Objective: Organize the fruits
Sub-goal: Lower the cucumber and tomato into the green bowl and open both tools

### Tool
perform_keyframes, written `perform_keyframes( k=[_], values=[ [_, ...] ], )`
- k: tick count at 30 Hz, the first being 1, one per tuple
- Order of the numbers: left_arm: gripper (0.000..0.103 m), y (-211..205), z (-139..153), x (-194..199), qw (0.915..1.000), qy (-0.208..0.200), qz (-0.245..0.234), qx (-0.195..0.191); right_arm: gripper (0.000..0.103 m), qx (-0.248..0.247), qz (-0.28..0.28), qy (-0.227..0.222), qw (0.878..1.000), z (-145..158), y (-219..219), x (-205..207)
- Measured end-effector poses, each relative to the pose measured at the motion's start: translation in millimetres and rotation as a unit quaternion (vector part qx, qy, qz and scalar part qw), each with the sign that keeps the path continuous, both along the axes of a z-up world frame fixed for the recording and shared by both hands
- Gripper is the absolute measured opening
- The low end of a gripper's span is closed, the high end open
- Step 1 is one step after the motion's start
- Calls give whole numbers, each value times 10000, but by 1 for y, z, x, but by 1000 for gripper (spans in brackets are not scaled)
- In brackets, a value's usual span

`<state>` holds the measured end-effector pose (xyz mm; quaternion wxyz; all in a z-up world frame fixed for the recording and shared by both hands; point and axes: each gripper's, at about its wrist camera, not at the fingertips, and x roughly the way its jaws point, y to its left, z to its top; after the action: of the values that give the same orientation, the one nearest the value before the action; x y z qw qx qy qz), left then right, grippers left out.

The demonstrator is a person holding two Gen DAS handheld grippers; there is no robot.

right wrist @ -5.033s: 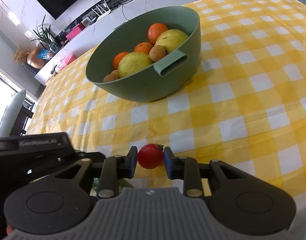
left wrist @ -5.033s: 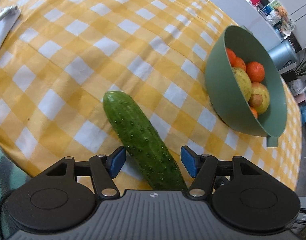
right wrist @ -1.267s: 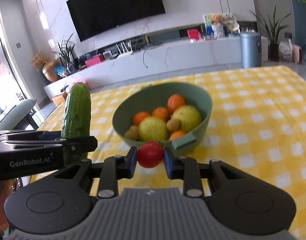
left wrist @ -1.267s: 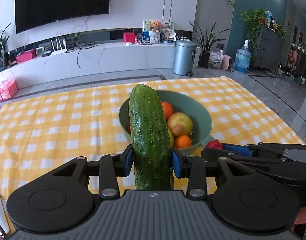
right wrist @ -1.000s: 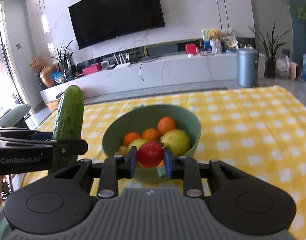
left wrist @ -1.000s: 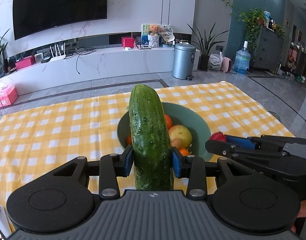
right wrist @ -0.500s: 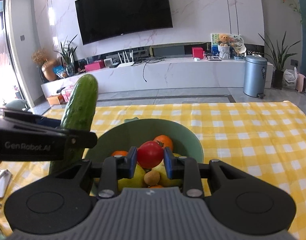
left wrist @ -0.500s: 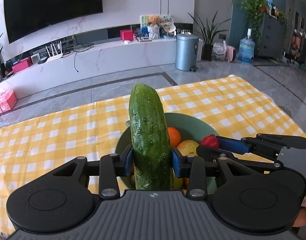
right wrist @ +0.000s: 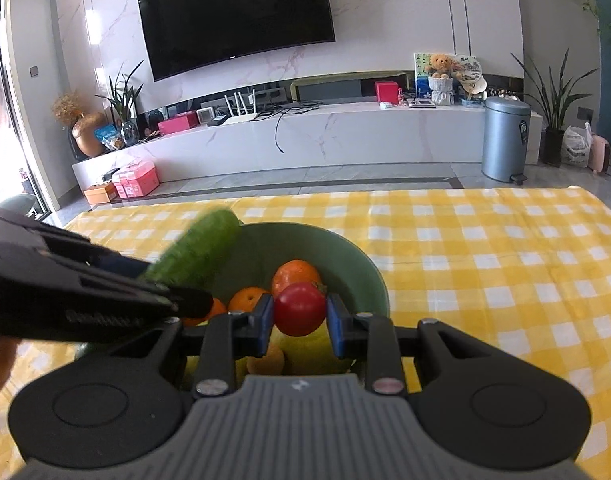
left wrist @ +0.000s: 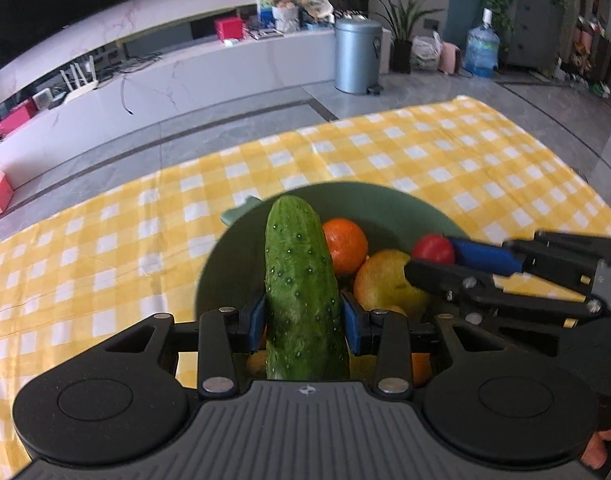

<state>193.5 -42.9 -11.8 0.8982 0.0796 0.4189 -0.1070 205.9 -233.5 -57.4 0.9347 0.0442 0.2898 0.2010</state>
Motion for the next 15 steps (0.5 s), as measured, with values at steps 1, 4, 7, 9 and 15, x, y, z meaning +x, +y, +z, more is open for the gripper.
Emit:
perform_keyframes(
  k=[1, 4, 7, 9, 15],
  values=[
    [43, 0, -3, 1, 10000, 45, -39, -3, 25, -11, -5, -13, 10000, -1, 0, 0],
    [43, 0, -10, 3, 9997, 143, -194, 25, 25, 18, 14, 31, 10000, -4, -1, 4],
    [44, -1, -11, 2, 9993, 67, -353, 117, 25, 38, 3, 65, 10000, -6, -2, 6],
    [44, 2, -11, 4, 9992, 84, -384, 54, 25, 59, 7, 78, 10000, -6, -1, 8],
    [44, 8, -12, 9, 9993, 44, -348, -154, 25, 82, 24, 58, 9999, -8, 1, 10]
  ],
)
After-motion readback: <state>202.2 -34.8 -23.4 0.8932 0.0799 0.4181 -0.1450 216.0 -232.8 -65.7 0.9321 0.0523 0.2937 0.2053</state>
